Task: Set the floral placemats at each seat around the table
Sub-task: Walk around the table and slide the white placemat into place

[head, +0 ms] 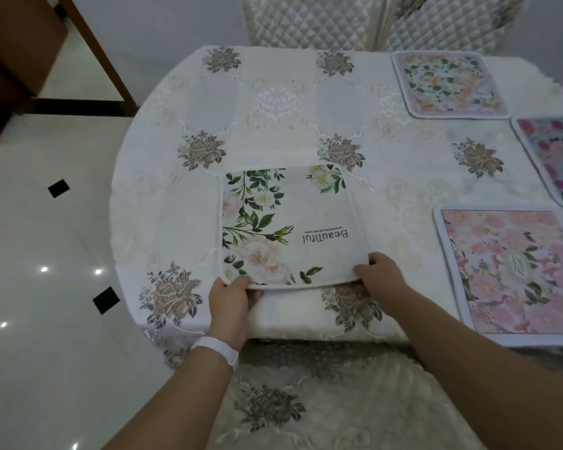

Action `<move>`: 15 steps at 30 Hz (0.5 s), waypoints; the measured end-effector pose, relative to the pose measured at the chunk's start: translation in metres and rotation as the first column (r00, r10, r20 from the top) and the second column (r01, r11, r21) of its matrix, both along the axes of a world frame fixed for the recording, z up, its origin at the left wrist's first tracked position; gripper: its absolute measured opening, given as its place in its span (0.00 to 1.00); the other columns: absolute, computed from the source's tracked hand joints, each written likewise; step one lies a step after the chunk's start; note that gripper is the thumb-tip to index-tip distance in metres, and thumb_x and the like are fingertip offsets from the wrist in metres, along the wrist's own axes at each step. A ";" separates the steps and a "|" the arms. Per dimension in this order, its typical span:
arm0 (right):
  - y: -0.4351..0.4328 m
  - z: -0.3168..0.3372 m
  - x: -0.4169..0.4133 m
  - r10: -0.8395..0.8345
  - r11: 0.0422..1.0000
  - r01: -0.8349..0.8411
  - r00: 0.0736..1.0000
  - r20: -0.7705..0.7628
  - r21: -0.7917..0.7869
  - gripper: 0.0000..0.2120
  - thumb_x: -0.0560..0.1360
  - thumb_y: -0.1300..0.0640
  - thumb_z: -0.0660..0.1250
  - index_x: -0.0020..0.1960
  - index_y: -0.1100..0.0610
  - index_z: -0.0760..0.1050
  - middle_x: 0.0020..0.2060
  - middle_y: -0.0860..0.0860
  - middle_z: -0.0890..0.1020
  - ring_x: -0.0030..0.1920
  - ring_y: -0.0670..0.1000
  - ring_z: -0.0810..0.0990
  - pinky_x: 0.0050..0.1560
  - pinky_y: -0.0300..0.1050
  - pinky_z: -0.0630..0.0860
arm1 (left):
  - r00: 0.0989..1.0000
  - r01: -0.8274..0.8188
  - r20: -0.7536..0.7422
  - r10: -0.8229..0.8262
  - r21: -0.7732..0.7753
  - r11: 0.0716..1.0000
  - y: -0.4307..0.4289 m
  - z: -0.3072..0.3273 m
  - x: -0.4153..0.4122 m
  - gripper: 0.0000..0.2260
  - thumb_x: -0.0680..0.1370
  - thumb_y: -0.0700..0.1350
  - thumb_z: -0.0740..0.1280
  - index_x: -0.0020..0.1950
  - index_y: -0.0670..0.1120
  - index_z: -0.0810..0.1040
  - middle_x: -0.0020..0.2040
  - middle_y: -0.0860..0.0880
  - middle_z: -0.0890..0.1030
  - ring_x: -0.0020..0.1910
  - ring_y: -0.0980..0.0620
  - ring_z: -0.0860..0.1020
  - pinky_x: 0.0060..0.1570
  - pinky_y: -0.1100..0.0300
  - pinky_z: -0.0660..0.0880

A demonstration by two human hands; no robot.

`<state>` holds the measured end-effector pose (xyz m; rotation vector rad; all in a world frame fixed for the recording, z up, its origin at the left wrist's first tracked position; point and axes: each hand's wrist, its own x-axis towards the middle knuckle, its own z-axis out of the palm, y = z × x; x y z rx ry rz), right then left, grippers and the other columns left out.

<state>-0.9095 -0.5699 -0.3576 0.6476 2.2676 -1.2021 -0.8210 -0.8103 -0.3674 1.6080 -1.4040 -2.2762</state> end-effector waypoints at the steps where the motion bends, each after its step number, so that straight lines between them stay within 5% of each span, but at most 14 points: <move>1: -0.004 0.000 0.011 -0.009 1.000 0.010 1.000 0.022 -0.020 0.03 0.74 0.62 0.65 0.47 0.59 0.75 0.42 0.59 0.82 0.39 0.59 0.82 0.41 0.54 0.80 | 0.999 -0.033 -0.017 0.034 0.031 0.999 0.008 -0.003 0.001 0.10 0.76 0.34 0.66 0.57 0.40 0.77 0.53 0.40 0.82 0.50 0.39 0.82 0.40 0.53 0.81; 5: -0.046 0.001 0.060 0.039 0.969 -0.007 0.991 0.125 -0.247 0.07 0.76 0.66 0.64 0.54 0.62 0.74 0.40 0.56 0.81 0.33 0.53 0.80 0.33 0.45 0.79 | 1.000 -0.009 0.003 0.009 -0.025 1.000 0.033 -0.013 0.011 0.11 0.77 0.36 0.66 0.58 0.45 0.77 0.53 0.44 0.82 0.52 0.42 0.81 0.51 0.46 0.81; 8: -0.079 -0.001 0.088 0.107 0.922 -0.030 0.978 0.180 -0.386 0.09 0.77 0.65 0.66 0.56 0.59 0.73 0.47 0.56 0.82 0.36 0.50 0.83 0.33 0.40 0.79 | 0.995 0.085 0.060 -0.075 -0.202 0.976 0.039 -0.009 0.023 0.10 0.76 0.37 0.64 0.55 0.47 0.75 0.50 0.47 0.81 0.49 0.45 0.80 0.46 0.49 0.79; 12: -0.092 -0.008 0.091 0.019 0.904 0.067 0.980 0.197 -0.422 0.09 0.76 0.65 0.66 0.56 0.61 0.75 0.49 0.58 0.83 0.43 0.53 0.83 0.37 0.43 0.81 | 0.986 0.169 0.060 -0.158 -0.261 0.951 0.027 -0.007 0.036 0.09 0.77 0.35 0.63 0.50 0.49 0.73 0.50 0.44 0.80 0.50 0.41 0.80 0.50 0.43 0.80; 15: -0.080 -0.009 0.065 -0.168 0.886 0.222 0.972 0.165 -0.407 0.05 0.74 0.67 0.66 0.44 0.59 0.79 0.43 0.59 0.84 0.45 0.61 0.83 0.44 0.54 0.84 | 0.973 0.229 0.048 -0.226 -0.337 0.913 0.010 -0.004 0.047 0.11 0.78 0.35 0.62 0.51 0.51 0.71 0.50 0.47 0.79 0.52 0.43 0.79 0.52 0.48 0.78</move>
